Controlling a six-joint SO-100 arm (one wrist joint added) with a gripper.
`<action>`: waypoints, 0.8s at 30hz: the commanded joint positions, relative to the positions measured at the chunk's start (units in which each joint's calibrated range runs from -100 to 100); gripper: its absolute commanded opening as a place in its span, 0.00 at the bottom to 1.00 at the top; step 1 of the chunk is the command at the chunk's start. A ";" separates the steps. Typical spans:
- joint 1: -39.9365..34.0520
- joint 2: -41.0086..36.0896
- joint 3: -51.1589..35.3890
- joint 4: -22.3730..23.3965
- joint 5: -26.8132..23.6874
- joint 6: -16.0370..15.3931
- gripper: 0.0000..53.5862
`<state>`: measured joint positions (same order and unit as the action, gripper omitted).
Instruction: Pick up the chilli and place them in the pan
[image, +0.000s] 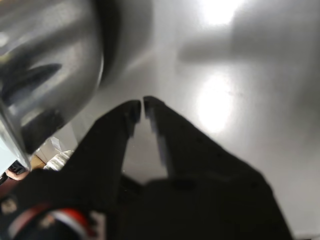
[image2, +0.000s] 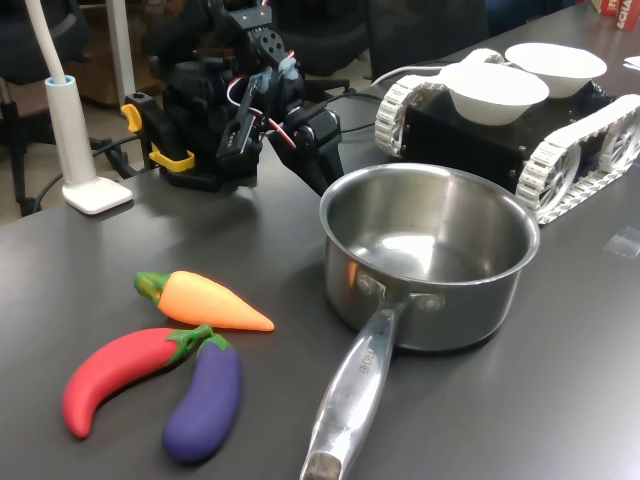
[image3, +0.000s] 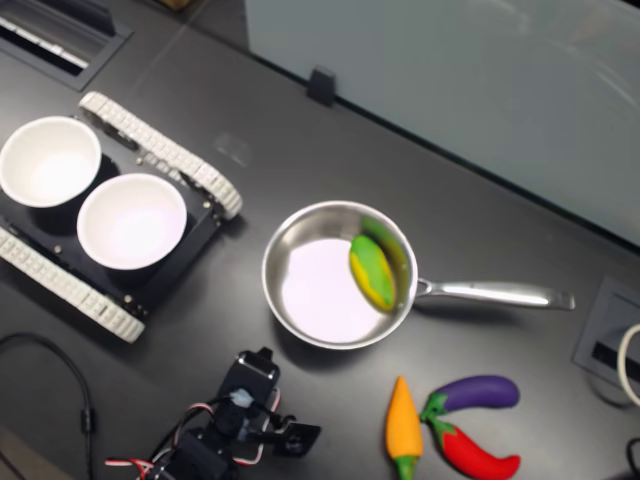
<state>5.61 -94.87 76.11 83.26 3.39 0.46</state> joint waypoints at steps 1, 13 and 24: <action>-0.56 -0.66 -5.19 0.97 0.24 -0.29 0.00; 3.68 -0.58 -13.73 8.39 1.61 -0.21 0.00; 7.81 2.63 -20.18 12.48 1.95 -0.29 0.00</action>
<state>11.88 -94.11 61.63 94.90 5.01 0.46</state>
